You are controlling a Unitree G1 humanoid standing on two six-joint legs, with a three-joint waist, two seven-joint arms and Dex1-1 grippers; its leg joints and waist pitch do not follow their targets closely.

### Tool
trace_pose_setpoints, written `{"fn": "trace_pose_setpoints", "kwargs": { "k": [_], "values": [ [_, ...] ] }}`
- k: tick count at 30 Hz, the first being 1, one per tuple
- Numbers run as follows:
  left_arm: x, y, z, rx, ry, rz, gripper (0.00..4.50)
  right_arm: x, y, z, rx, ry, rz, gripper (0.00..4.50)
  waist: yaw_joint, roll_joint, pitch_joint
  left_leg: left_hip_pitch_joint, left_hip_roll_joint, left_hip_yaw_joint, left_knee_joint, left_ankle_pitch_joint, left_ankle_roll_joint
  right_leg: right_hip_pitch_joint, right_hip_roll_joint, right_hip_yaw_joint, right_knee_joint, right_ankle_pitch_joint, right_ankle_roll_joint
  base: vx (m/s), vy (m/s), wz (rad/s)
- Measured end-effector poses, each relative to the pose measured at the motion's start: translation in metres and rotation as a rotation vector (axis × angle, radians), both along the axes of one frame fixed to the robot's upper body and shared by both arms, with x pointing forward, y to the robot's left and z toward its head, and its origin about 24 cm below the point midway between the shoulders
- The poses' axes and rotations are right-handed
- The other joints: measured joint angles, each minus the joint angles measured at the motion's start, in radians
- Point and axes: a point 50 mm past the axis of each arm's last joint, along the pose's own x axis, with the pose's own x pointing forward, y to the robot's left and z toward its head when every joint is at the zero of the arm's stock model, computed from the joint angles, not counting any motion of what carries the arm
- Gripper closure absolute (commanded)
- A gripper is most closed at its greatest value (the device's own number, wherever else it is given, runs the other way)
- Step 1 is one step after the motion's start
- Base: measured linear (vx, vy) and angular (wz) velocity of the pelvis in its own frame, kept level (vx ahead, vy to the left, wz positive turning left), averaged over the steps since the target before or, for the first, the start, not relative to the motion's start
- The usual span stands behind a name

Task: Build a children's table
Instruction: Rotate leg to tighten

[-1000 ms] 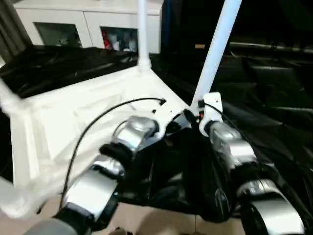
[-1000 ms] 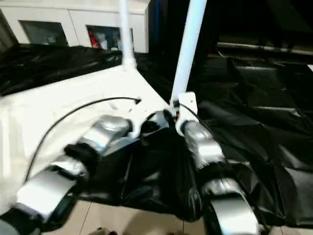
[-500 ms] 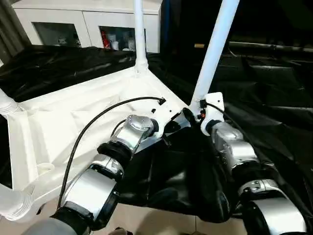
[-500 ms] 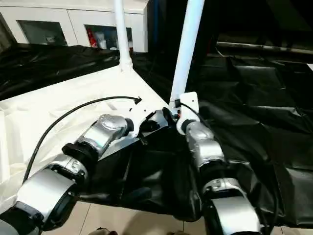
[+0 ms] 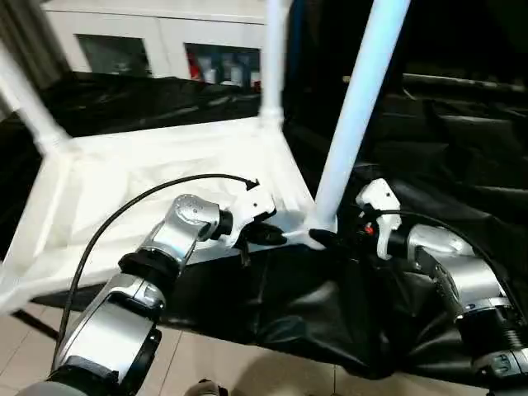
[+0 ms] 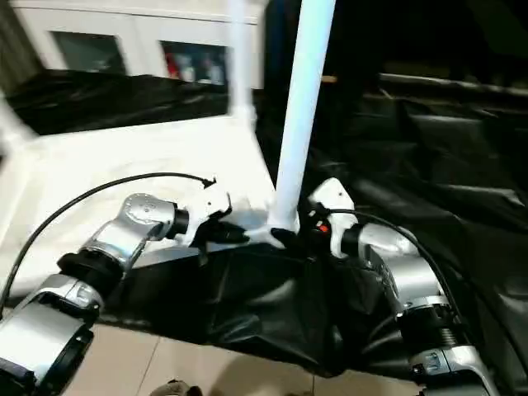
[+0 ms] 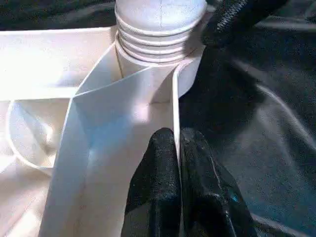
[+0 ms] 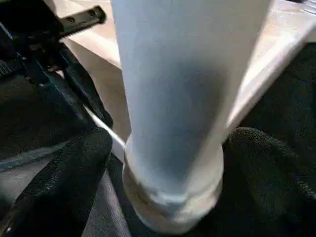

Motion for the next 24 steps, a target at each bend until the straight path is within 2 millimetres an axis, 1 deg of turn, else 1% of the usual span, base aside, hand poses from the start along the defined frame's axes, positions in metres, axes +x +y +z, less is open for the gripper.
{"fn": "trace_pose_setpoints", "kwargs": {
  "k": [6, 7, 8, 9, 10, 15, 16, 17, 18, 19, 20, 24],
  "values": [
    [-0.0027, -0.0002, 0.0007, -0.004, -0.007, -0.021, 4.5, -0.0019, 0.0013, -0.0023, -0.013, 0.027, 0.028, 0.2, 0.003, 0.0, 0.0, -0.001, 0.0, 0.0, 0.0, 0.0, 0.0, -0.001, 0.0, 0.0, 0.0, 0.0, 0.001, 0.0, 0.0, 0.0],
    [-0.0032, 0.0, 0.0007, -0.004, -0.008, -0.022, 4.5, -0.0021, 0.0009, -0.0024, -0.013, 0.032, 0.031, 0.35, 0.004, 0.0, 0.0, -0.001, 0.0, 0.0, 0.0, 0.0, 0.0, -0.001, 0.0, 0.0, 0.0, -0.001, 0.001, 0.0, 0.0, 0.0],
    [-0.0038, 0.0004, 0.0007, -0.005, -0.008, -0.021, 4.5, -0.0023, 0.0009, -0.0025, -0.013, 0.035, 0.035, 0.35, 0.004, 0.0, 0.0, -0.001, 0.0, 0.0, 0.0, 0.0, 0.0, -0.001, 0.0, 0.0, 0.0, -0.001, 0.001, 0.0, 0.0, 0.0],
    [-0.004, 0.0004, 0.0006, -0.005, -0.006, -0.021, 4.5, -0.0023, 0.001, -0.0026, -0.013, 0.036, 0.035, 0.5, 0.005, 0.0, 0.0, -0.001, 0.0, 0.0, 0.0, 0.0, 0.0, -0.001, 0.0, 0.0, 0.0, -0.001, 0.002, 0.0, 0.0, 0.0],
    [-0.0041, 0.0003, 0.0007, -0.005, -0.005, -0.022, 4.5, -0.0024, 0.0011, -0.0025, -0.012, 0.037, 0.036, 0.5, 0.005, 0.0, 0.0, -0.001, 0.0, 0.0, 0.0, 0.0, 0.0, -0.001, 0.0, 0.0, 0.0, -0.001, 0.002, 0.0, 0.0, 0.0],
    [-0.0044, 0.0019, 0.001, -0.002, -0.003, -0.026, 4.5, -0.0025, 0.0014, -0.0021, -0.011, 0.041, 0.043, 1.03, 0.007, 0.0, 0.0, -0.001, 0.0, 0.0, 0.0, 0.0, 0.0, -0.001, 0.0, 0.0, 0.0, -0.001, 0.002, 0.0, 0.0, 0.0],
    [-0.0044, 0.0024, 0.001, -0.001, -0.002, -0.026, 4.5, -0.0024, 0.0015, -0.0021, -0.011, 0.041, 0.043, 1.03, 0.007, 0.0, 0.0, -0.001, 0.0, 0.0, 0.0, 0.0, 0.0, -0.001, 0.0, 0.0, 0.0, -0.001, 0.002, 0.0, 0.0, 0.0],
    [-0.0045, 0.003, 0.0012, 0.0, -0.001, -0.028, 4.5, -0.0024, 0.0015, -0.0021, -0.011, 0.041, 0.043, 1.16, 0.008, 0.0, 0.0, -0.001, 0.0, 0.0, 0.0, 0.0, 0.0, -0.001, 0.0, 0.0, 0.0, -0.001, 0.002, 0.0, 0.0, 0.0],
    [-0.0046, 0.0034, 0.0012, 0.001, 0.001, -0.03, 4.5, -0.0024, 0.0015, -0.0021, -0.011, 0.041, 0.043, 1.16, 0.008, 0.0, 0.0, -0.001, 0.0, 0.0, 0.0, 0.0, 0.0, -0.001, 0.0, 0.0, 0.0, -0.001, 0.002, 0.0, 0.0, 0.0],
    [-0.0047, 0.0037, 0.0012, 0.001, 0.002, -0.031, 4.5, -0.0024, 0.0015, -0.0021, -0.01, 0.041, 0.043, 1.26, 0.008, 0.0, 0.0, -0.001, 0.0, 0.0, 0.0, 0.0, 0.0, -0.001, 0.0, 0.0, 0.0, -0.001, 0.002, 0.0, 0.0, 0.0],
    [-0.0047, 0.0039, 0.0013, 0.002, 0.003, -0.03, 4.5, -0.0024, 0.0018, -0.0022, -0.009, 0.041, 0.043, 1.47, 0.008, 0.0, 0.0, -0.001, 0.0, 0.0, 0.0, 0.0, 0.0, -0.001, 0.0, 0.0, 0.0, -0.001, 0.002, 0.0, 0.0, 0.0],
    [-0.0049, 0.0045, 0.0014, 0.004, 0.006, -0.03, 4.5, -0.0024, 0.0026, -0.0025, -0.005, 0.043, 0.042, 1.67, 0.007, 0.0, 0.0, -0.001, 0.0, 0.0, 0.0, 0.0, 0.0, -0.001, 0.0, 0.0, 0.0, -0.001, 0.002, 0.0, 0.0, 0.0]
  ]
}}
